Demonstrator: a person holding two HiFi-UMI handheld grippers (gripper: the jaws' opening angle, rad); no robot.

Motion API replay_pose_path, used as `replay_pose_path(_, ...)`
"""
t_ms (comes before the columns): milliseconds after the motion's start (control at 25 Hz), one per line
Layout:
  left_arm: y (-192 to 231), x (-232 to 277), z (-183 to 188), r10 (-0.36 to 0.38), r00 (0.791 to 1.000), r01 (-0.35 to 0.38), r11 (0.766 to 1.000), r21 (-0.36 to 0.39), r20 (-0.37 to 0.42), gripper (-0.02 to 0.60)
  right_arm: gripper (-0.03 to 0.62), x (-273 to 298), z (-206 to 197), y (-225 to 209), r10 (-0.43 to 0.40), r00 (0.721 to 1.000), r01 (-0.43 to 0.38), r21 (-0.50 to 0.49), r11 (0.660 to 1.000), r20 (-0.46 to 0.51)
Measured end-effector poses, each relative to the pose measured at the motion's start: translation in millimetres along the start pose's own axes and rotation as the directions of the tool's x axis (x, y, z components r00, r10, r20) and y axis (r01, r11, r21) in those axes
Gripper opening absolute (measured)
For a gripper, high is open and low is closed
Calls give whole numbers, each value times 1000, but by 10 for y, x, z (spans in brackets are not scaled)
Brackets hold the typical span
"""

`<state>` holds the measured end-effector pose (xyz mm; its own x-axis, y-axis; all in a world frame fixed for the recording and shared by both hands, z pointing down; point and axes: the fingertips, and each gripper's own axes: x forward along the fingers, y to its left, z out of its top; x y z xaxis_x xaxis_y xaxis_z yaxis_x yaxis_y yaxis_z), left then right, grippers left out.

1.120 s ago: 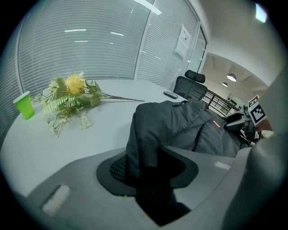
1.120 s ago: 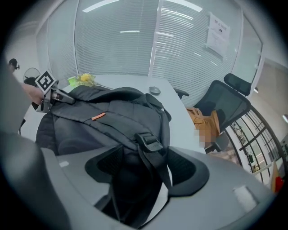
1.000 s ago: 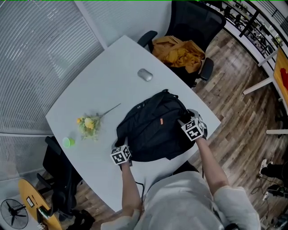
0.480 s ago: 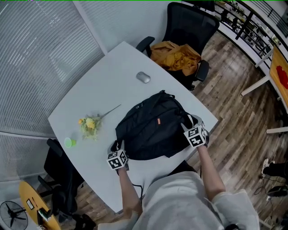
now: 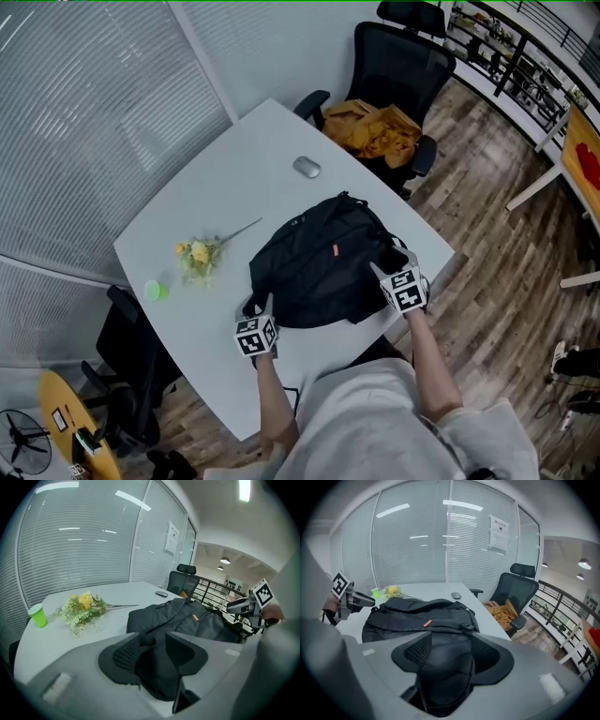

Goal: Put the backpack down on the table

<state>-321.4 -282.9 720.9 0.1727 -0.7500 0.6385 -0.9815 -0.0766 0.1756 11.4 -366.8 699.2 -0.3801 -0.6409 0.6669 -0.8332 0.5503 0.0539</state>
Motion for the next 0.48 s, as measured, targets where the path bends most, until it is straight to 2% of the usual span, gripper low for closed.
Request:
replay_pose_path(320, -584, -140, -12, -109, 994, 107, 992, 68, 25, 179, 264, -168, 78, 377, 69, 996, -74, 93, 993, 56)
replay_pose_path(480, -743, -220, 56, -136, 989, 132, 988, 78, 57, 179, 262, -238, 63, 535, 100, 992, -110, 123, 986, 80)
